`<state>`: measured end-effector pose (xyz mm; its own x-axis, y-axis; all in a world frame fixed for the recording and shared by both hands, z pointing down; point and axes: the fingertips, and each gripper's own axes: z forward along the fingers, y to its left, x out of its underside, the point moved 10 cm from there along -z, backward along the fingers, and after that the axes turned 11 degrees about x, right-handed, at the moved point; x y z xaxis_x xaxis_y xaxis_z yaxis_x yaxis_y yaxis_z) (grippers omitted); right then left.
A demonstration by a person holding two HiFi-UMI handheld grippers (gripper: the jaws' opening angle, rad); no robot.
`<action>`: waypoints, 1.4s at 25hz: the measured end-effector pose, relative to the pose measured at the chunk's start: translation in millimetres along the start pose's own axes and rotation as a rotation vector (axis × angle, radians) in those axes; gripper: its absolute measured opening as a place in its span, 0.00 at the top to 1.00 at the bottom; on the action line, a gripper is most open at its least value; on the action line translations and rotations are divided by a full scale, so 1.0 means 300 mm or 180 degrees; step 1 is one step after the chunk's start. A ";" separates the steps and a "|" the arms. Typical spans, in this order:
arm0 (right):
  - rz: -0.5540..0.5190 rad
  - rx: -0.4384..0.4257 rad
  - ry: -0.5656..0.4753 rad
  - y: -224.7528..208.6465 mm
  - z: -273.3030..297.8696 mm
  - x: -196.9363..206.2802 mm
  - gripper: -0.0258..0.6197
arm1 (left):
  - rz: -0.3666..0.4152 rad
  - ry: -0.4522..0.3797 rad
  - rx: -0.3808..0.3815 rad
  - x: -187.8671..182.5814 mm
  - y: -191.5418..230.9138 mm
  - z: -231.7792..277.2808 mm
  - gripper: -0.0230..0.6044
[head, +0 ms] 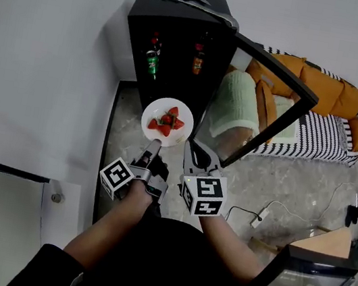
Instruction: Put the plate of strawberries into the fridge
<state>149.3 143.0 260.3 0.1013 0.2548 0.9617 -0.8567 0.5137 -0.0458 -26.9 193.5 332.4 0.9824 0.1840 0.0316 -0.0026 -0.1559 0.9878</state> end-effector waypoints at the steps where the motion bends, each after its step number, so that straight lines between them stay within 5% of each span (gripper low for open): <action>1: 0.0002 -0.0005 0.0010 0.001 0.017 -0.005 0.95 | -0.0003 -0.0003 -0.0015 -0.013 0.004 0.014 0.95; 12: 0.0031 0.0112 0.0174 -0.009 0.234 -0.084 0.95 | -0.0157 0.0025 -0.0131 -0.163 0.036 0.199 0.95; 35: 0.0150 0.0556 0.0385 0.122 0.748 -0.203 0.95 | -0.0247 0.0590 -0.0340 -0.603 0.131 0.554 0.95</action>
<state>-1.7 -37.7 260.8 0.1100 0.3769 0.9197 -0.9355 0.3519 -0.0324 -173.9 -7.2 340.1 0.9294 0.3682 -0.0272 0.0421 -0.0325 0.9986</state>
